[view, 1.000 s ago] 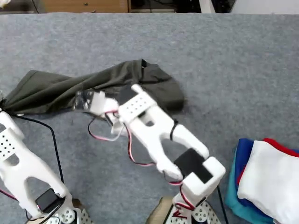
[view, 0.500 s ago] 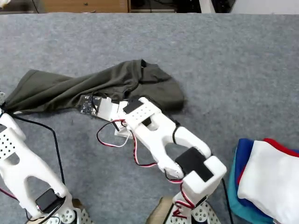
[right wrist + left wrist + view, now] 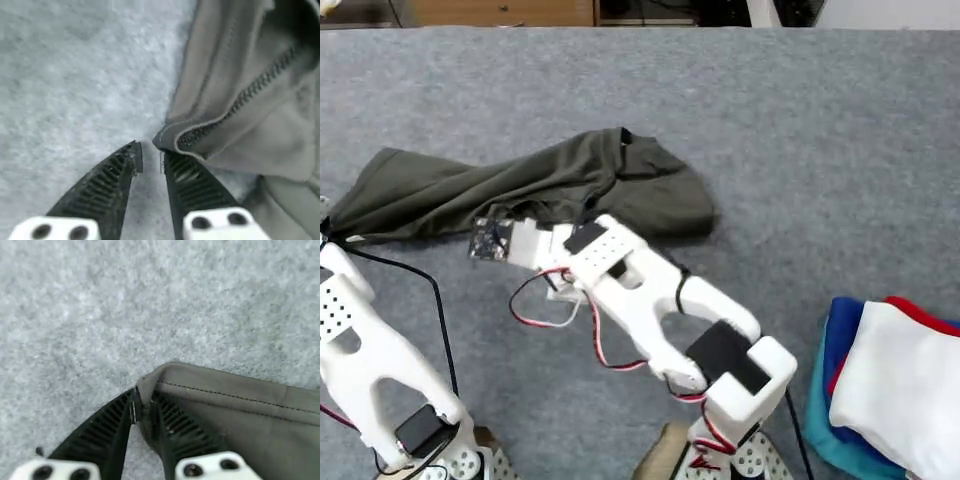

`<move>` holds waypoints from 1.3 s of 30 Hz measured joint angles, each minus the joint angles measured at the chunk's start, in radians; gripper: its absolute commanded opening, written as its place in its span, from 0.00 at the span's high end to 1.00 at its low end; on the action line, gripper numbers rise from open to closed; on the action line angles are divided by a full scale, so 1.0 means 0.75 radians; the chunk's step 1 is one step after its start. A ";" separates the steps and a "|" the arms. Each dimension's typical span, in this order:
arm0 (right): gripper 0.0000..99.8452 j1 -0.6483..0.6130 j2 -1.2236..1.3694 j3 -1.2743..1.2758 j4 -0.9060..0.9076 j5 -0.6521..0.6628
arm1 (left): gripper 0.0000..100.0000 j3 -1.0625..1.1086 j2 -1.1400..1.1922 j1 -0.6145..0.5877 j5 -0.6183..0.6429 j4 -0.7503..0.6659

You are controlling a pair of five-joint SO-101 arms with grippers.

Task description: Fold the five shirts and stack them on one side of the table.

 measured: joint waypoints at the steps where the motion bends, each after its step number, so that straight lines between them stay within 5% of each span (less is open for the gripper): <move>1: 0.91 -0.016 0.000 0.000 0.000 0.000 | 0.98 0.000 0.000 0.000 0.000 0.000; 30: 0.91 -0.196 0.041 -0.288 0.102 -0.086 | 0.98 0.000 0.000 0.000 0.000 0.000; 39: 0.91 -0.260 0.155 -0.291 0.372 -0.084 | 0.98 0.000 0.000 0.000 0.000 0.000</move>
